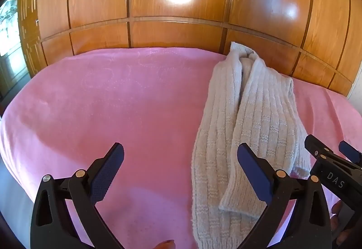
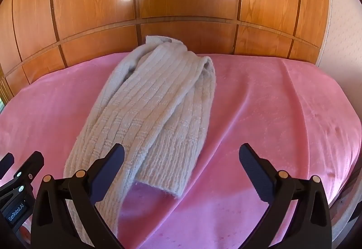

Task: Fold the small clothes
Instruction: 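Move both grippers toward the bunched cream knitted sweater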

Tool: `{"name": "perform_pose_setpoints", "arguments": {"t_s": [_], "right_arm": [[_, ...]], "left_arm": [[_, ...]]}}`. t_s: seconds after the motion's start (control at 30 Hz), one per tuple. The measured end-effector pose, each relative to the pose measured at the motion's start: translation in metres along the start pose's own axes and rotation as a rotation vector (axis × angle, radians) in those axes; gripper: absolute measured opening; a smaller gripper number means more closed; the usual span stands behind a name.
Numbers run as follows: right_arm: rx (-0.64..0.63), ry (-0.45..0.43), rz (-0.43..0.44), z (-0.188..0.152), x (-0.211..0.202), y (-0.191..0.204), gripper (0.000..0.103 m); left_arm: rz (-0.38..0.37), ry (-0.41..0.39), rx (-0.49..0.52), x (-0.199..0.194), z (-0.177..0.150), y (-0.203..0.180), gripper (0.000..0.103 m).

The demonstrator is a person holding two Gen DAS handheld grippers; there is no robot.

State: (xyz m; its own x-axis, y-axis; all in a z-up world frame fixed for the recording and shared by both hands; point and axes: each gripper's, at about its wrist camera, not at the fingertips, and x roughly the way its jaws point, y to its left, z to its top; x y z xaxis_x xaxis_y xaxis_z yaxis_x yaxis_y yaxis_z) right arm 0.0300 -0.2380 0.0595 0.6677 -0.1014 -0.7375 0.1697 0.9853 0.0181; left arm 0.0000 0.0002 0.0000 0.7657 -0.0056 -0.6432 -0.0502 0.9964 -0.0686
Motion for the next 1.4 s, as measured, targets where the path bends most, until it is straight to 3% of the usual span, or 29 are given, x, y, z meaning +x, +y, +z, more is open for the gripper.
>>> {"name": "perform_pose_setpoints", "arguments": {"t_s": [0.47,0.67,0.83,1.13,1.17,1.27,1.4], "right_arm": [[-0.021,0.015,0.054,-0.001,-0.003,0.001,0.101],[-0.007,0.039,0.147,-0.008,-0.004,0.002,0.101],[0.050,0.056,0.305,-0.013,-0.009,-0.004,0.101],[0.114,0.118,0.492,-0.023,-0.008,-0.011,0.100],[0.115,0.122,0.504,-0.023,-0.007,-0.012,0.099],[0.116,0.136,0.535,-0.023,-0.007,-0.012,0.080],[0.120,0.169,0.546,-0.024,0.004,-0.008,0.073]], "left_arm": [[0.018,0.025,-0.002,0.001,-0.001,0.007,0.099],[0.030,0.012,-0.009,0.002,0.002,0.013,0.099],[0.045,0.002,-0.010,0.002,0.002,0.017,0.099],[0.047,0.005,-0.010,0.004,-0.004,0.023,0.099],[0.046,0.008,-0.010,0.004,-0.004,0.023,0.099],[0.045,0.020,-0.015,0.007,-0.006,0.026,0.099],[0.047,0.033,-0.027,0.008,-0.009,0.031,0.099]]}}
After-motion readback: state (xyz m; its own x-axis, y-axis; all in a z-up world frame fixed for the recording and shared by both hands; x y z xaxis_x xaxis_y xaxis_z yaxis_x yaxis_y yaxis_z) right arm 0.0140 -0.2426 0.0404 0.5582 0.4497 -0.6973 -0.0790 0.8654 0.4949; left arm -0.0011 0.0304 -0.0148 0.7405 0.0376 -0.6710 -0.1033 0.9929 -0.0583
